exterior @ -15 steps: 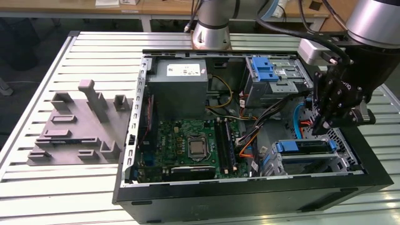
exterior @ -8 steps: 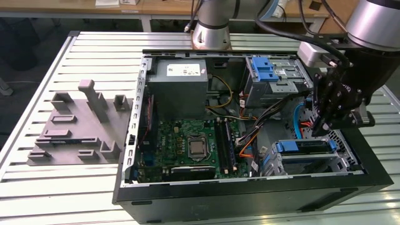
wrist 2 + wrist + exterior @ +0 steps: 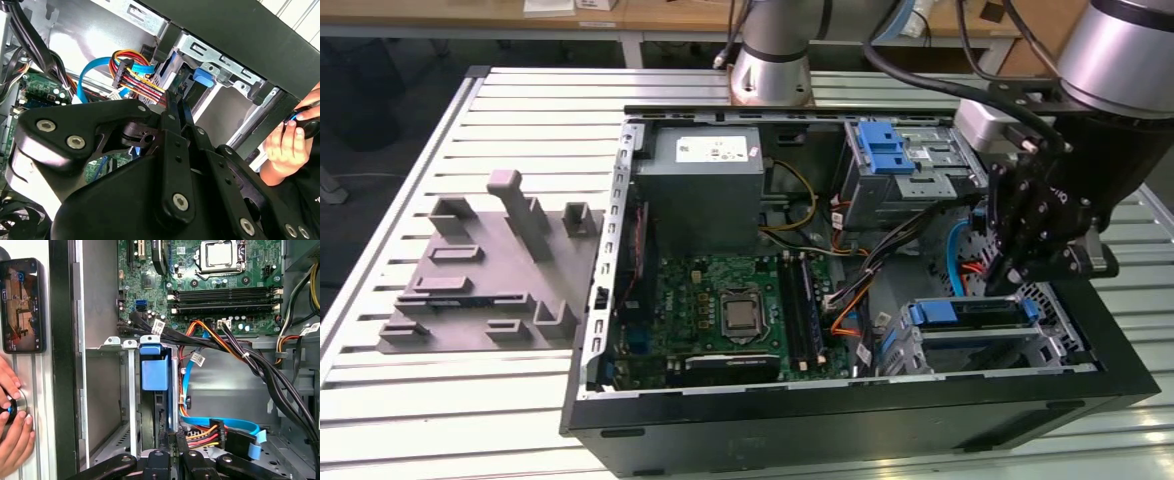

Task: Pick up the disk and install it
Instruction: 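Insert the first disk wire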

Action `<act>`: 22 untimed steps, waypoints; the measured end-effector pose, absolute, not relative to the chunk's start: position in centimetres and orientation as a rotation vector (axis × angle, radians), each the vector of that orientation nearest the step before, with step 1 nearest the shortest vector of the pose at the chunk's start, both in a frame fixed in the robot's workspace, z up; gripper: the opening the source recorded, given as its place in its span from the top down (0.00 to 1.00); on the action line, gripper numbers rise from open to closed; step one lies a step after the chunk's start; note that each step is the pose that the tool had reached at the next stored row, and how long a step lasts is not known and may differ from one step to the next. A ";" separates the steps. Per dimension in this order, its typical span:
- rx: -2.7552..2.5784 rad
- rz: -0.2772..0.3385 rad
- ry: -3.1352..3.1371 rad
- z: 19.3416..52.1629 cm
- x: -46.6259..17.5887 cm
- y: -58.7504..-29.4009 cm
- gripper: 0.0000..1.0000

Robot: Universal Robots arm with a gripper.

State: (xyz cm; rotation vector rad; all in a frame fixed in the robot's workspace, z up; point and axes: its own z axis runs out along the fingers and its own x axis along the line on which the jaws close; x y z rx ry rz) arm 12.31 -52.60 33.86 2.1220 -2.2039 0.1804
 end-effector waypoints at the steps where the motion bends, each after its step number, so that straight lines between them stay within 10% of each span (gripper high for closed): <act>1: 2.123 0.177 -2.205 33.8 12.3 -52.7 0.84; 22: 2.114 0.156 -2.220 33.3 12.4 -53.4 0.84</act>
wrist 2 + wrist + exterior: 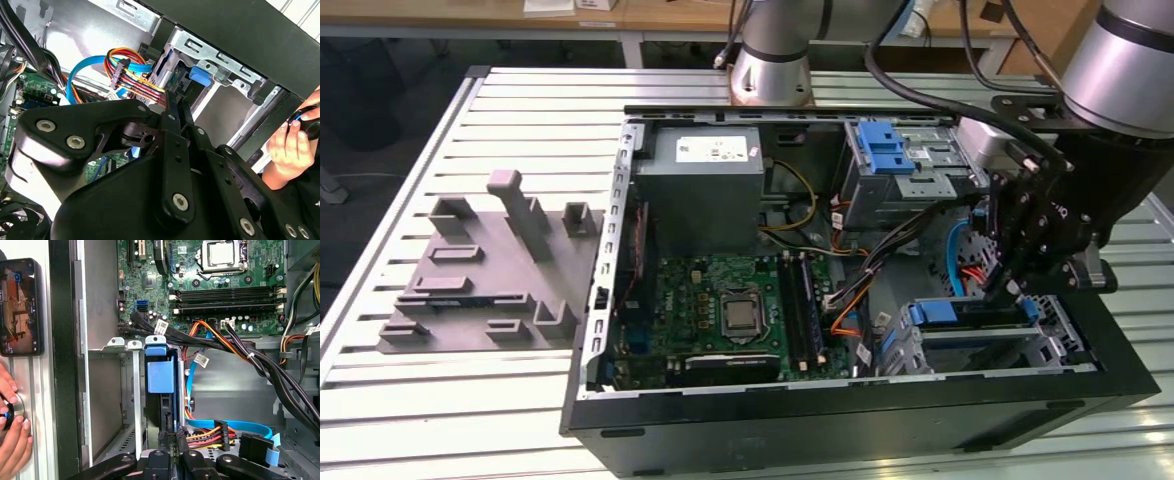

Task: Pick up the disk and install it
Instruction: 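Insert the first disk wire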

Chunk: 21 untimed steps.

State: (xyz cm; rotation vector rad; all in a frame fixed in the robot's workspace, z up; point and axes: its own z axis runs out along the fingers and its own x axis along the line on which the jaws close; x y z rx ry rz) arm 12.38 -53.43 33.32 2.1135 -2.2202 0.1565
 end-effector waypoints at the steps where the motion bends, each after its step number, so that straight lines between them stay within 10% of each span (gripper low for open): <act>1: 2.113 0.156 -2.221 33.3 12.4 -53.4 0.84; 21: 2.099 0.146 -2.230 33.2 12.6 -53.9 0.84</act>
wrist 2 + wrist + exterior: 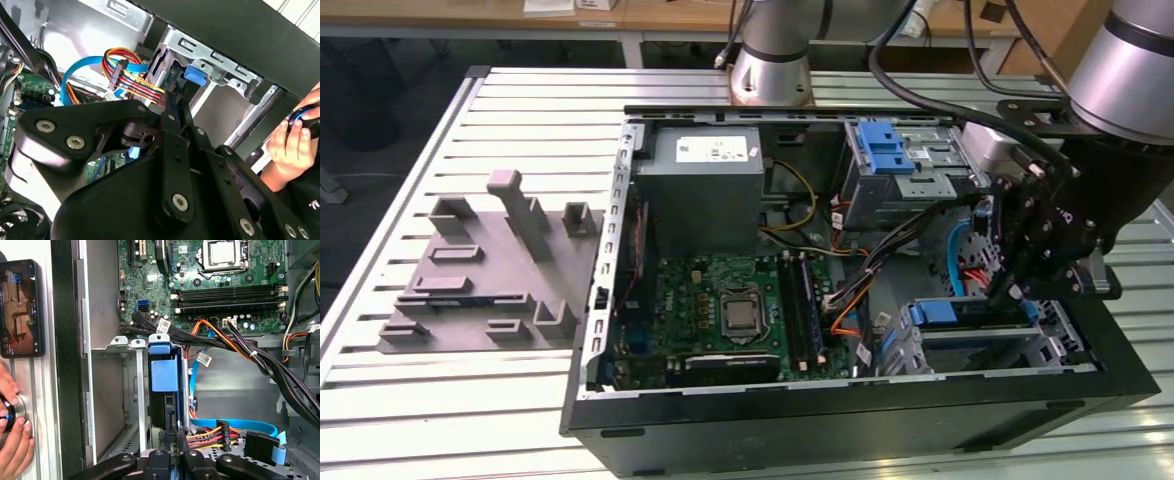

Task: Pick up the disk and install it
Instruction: 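Insert the first disk wire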

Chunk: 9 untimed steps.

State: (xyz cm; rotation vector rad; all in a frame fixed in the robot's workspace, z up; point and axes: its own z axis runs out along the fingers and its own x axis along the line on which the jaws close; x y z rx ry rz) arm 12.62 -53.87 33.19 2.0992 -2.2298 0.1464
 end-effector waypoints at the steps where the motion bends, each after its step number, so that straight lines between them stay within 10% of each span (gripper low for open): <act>1: 2.099 0.144 -2.230 33.2 12.6 -53.9 0.84; 9: 2.108 0.103 -2.237 33.3 12.9 -53.9 0.84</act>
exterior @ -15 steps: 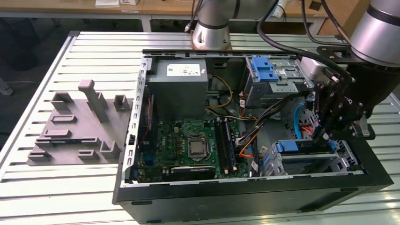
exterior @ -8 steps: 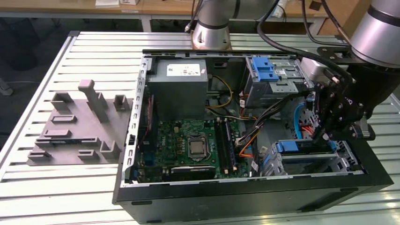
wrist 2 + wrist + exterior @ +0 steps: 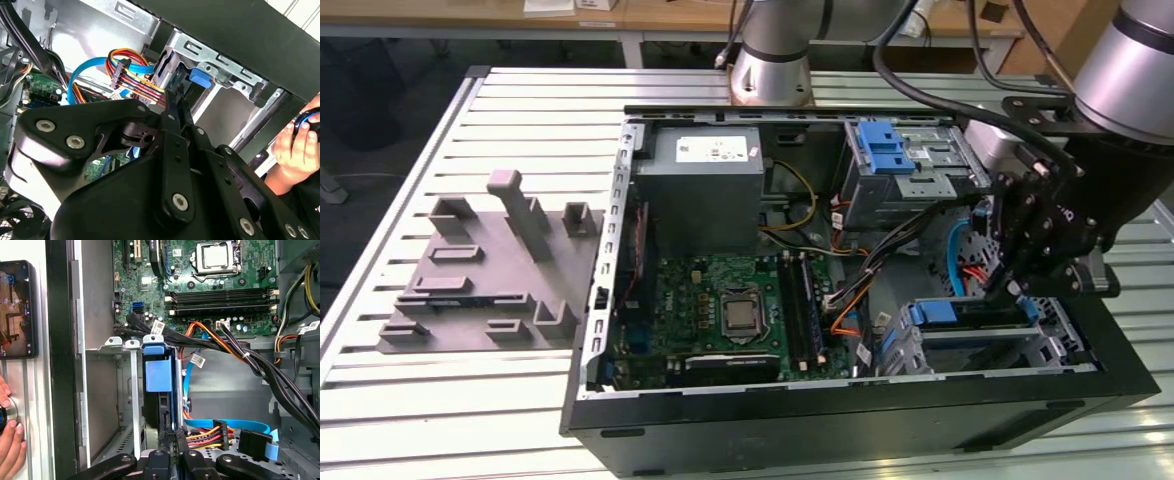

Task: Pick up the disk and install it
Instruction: 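Insert the first disk wire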

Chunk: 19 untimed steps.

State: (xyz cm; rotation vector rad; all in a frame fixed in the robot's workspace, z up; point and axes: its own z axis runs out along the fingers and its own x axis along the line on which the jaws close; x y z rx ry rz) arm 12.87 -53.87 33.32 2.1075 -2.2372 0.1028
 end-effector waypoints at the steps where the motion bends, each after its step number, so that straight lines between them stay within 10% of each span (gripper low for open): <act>1: 2.107 0.101 -2.237 33.3 12.9 -53.9 0.84; 19: 2.100 0.083 -2.234 33.3 13.2 -54.2 0.84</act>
